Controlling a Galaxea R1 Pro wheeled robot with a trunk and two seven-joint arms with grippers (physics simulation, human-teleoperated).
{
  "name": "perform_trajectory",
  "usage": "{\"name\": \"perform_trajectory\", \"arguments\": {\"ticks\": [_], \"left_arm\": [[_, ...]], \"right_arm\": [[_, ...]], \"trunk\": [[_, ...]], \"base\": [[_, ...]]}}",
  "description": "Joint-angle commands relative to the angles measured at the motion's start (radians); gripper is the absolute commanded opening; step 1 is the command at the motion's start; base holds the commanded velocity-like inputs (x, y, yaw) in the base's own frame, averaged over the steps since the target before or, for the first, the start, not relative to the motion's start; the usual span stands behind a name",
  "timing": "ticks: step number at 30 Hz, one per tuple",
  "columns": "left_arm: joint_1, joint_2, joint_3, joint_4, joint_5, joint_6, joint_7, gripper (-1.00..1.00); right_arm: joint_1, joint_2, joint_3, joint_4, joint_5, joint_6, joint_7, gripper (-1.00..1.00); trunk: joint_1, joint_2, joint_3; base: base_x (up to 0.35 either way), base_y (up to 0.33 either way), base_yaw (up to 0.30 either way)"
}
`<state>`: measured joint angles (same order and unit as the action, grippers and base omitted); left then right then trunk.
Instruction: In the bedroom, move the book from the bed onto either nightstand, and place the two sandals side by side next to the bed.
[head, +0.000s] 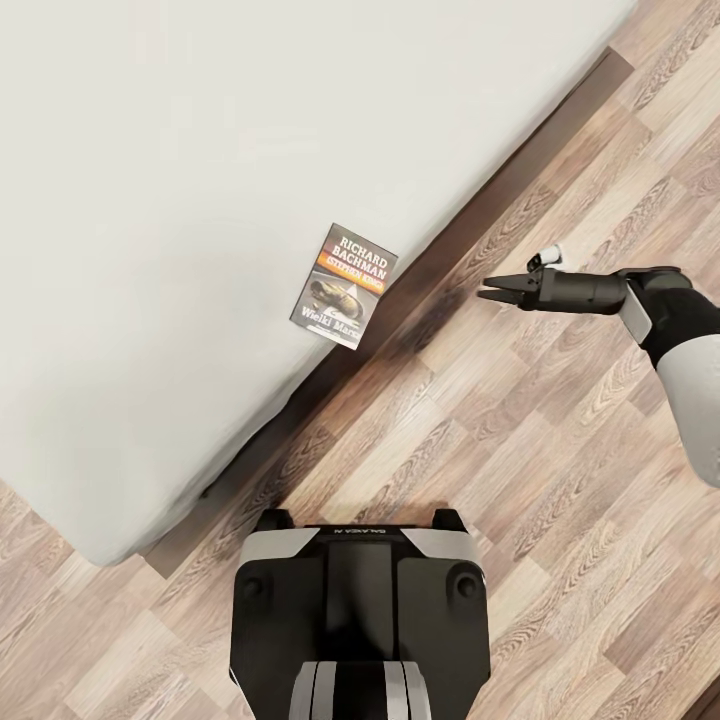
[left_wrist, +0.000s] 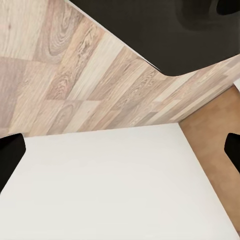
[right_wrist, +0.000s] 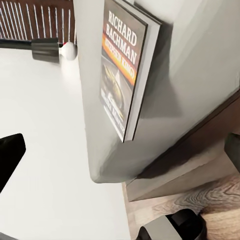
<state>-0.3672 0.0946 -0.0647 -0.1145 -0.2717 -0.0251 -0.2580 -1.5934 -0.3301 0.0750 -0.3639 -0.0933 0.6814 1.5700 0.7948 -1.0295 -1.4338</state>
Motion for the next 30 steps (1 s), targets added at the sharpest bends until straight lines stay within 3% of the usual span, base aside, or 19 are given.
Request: {"name": "perform_trajectory", "arguments": {"ticks": [1,6,13,30], "left_arm": [[0.000,0.000,-0.006,-0.001,-0.003,-0.003,-0.001,1.00],[0.000,0.000,-0.006,-0.001,-0.003,-0.003,-0.001,1.00],[0.000,0.000,-0.006,-0.001,-0.003,-0.003,-0.001,1.00],[0.000,0.000,-0.006,-0.001,-0.002,-0.003,-0.001,1.00]], "right_arm": [[0.000,-0.001,0.008,0.000,-0.010,0.011,0.001,1.00],[0.000,0.016,0.009,0.000,-0.011,0.010,0.001,1.00],[0.000,0.046,0.008,0.000,-0.009,0.010,0.001,1.00],[0.000,0.053,0.004,0.000,-0.011,0.010,0.001,1.00]], "trunk": [[0.000,0.000,0.000],[0.000,0.000,0.000],[0.027,-0.049,-0.022],[0.088,-0.161,-0.072]], "base": [[0.000,0.000,0.000],[0.000,0.000,0.000],[0.000,0.000,0.000],[0.000,0.000,0.000]]}}
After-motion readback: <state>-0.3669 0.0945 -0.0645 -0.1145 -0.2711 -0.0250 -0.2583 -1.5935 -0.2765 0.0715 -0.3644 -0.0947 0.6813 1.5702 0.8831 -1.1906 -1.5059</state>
